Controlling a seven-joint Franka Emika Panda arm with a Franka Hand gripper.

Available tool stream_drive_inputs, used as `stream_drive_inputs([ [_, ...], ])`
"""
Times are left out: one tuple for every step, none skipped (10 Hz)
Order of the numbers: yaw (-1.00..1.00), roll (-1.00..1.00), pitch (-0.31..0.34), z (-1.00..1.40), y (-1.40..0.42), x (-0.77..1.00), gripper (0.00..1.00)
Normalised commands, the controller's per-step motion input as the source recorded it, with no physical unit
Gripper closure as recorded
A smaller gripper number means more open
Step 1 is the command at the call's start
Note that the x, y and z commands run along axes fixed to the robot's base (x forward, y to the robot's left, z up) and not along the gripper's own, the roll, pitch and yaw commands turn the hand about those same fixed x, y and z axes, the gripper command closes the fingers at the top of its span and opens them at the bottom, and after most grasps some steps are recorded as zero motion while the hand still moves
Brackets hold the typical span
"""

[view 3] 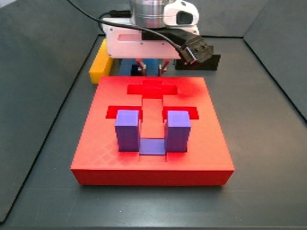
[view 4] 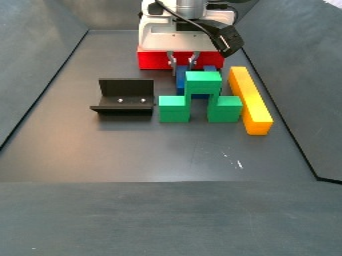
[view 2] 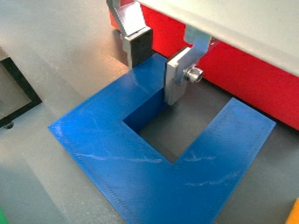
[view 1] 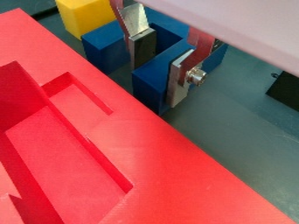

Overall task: Pick up the blue object. Move up. Place the blue object on the fixture. Regrasp the blue object. Move to above the board. Insert the blue object.
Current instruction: Pick up the blue object.

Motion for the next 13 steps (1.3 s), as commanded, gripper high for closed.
stream_drive_inputs([
  [0.00,0.00,0.000,0.00,0.00,0.00,1.00],
  [0.00,0.00,0.000,0.00,0.00,0.00,1.00],
  [0.00,0.00,0.000,0.00,0.00,0.00,1.00],
  [0.00,0.00,0.000,0.00,0.00,0.00,1.00],
  [0.00,0.00,0.000,0.00,0.00,0.00,1.00],
  [0.00,0.00,0.000,0.00,0.00,0.00,1.00],
  [0.00,0.00,0.000,0.00,0.00,0.00,1.00],
  [0.00,0.00,0.000,0.00,0.00,0.00,1.00],
  [0.00,0.00,0.000,0.00,0.00,0.00,1.00],
  [0.00,0.00,0.000,0.00,0.00,0.00,1.00],
  [0.00,0.00,0.000,0.00,0.00,0.00,1.00],
  [0.00,0.00,0.000,0.00,0.00,0.00,1.00],
  [0.00,0.00,0.000,0.00,0.00,0.00,1.00],
])
